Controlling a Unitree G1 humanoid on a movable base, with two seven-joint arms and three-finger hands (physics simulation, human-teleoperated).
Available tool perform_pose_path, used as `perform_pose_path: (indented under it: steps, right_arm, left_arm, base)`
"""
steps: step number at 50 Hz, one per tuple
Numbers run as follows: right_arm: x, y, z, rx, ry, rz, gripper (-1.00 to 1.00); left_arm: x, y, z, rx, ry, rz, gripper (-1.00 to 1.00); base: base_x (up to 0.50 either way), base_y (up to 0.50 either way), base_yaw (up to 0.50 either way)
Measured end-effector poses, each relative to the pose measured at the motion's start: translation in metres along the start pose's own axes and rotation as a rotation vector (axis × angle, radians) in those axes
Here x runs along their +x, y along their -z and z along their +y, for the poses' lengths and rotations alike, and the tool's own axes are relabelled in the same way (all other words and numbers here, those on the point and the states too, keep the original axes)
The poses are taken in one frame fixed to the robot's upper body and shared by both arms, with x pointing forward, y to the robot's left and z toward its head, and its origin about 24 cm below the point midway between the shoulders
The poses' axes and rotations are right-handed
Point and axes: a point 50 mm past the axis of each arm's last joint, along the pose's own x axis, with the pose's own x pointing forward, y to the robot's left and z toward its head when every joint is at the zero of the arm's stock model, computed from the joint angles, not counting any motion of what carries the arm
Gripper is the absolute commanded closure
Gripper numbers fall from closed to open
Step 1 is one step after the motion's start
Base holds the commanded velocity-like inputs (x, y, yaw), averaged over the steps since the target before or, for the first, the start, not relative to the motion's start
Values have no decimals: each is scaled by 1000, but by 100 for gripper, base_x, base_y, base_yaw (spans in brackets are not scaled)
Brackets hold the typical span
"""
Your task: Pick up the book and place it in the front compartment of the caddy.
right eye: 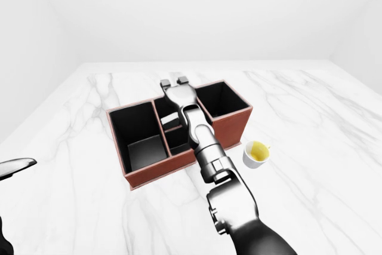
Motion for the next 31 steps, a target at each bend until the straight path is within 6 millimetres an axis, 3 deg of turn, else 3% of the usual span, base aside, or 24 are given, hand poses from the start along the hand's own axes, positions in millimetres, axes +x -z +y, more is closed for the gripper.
perform_pose_path:
  steps: [21,31]
  right_arm:
    - [1,-3,-20,8,60,-2,-100]
    - [-4,-7,-58,76,106,8,-100]
  left_arm:
    - [0,-1,-1,-2,3,-3,-100]
    - [0,-2,-1,-2,3,-9,-100]
  base:
    - [0,0,0]
    - [0,0,0]
